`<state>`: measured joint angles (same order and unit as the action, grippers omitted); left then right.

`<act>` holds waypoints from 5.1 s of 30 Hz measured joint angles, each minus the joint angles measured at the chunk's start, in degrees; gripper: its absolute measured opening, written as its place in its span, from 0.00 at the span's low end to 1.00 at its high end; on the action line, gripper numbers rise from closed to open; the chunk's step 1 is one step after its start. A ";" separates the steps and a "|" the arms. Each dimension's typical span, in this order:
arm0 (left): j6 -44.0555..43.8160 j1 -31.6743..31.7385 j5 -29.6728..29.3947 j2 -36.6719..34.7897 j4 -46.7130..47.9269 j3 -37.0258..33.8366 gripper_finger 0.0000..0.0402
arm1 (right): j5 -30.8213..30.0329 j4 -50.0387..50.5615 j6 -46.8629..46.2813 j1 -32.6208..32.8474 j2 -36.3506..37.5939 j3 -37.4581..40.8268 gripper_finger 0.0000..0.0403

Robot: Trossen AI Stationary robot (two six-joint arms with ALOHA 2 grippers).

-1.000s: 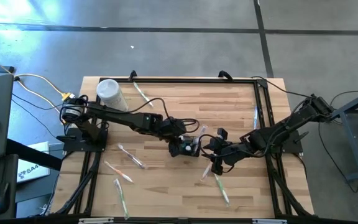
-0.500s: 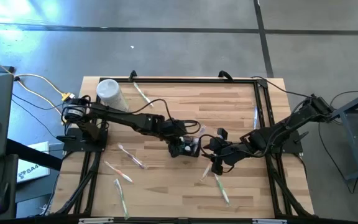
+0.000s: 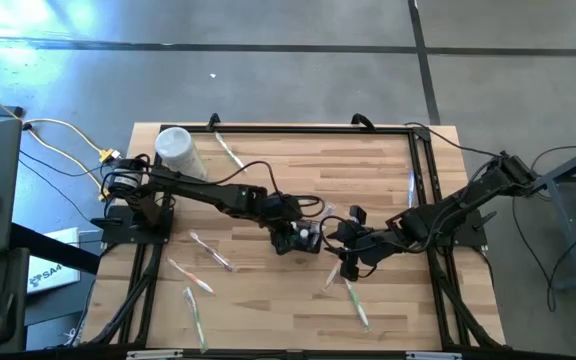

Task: Pick & Place toothbrushing station
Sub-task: Put the blue mouthwash bottle into the mesh organizer, then put the purple toothbrush into the toothbrush organizer

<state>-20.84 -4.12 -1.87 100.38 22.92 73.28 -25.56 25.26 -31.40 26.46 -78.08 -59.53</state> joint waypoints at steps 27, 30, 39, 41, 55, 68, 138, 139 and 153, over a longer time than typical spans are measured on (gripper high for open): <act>1.49 0.00 -0.13 0.02 -0.81 -0.09 0.37 | 0.00 0.11 0.12 0.00 0.00 0.00 0.35; 1.48 0.00 -0.14 -0.29 -1.65 -0.15 0.38 | 0.00 0.11 0.13 0.00 0.00 0.00 0.35; 1.05 0.00 -0.07 -1.75 -1.89 -0.13 0.38 | 0.04 0.11 0.14 0.00 0.00 0.00 0.35; 1.07 0.00 -0.04 -2.28 -2.57 -0.11 0.38 | 0.07 0.12 0.14 0.00 0.00 0.00 0.35; 1.05 -0.02 0.00 -11.93 1.88 -0.15 0.38 | 0.20 1.39 -0.17 0.00 0.00 0.02 0.35; 2.16 -4.64 5.83 -21.88 41.22 -0.03 0.38 | 0.11 3.03 -0.30 0.00 0.00 0.02 0.35; 3.62 -26.46 -12.51 -21.38 43.82 -11.98 0.06 | 14.13 -4.39 -1.67 -0.29 0.00 0.02 0.35; 3.59 -28.34 -14.58 -21.42 45.50 -9.50 0.06 | 14.80 -5.17 -1.74 -0.05 0.00 0.02 0.35; 65.54 -43.91 -39.24 -20.29 18.12 1.09 0.06 | 16.15 -21.31 1.78 0.66 0.00 0.02 0.35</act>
<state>44.70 -48.03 -41.11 80.09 41.04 74.37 -9.41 3.95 -29.62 27.11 -78.08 -59.51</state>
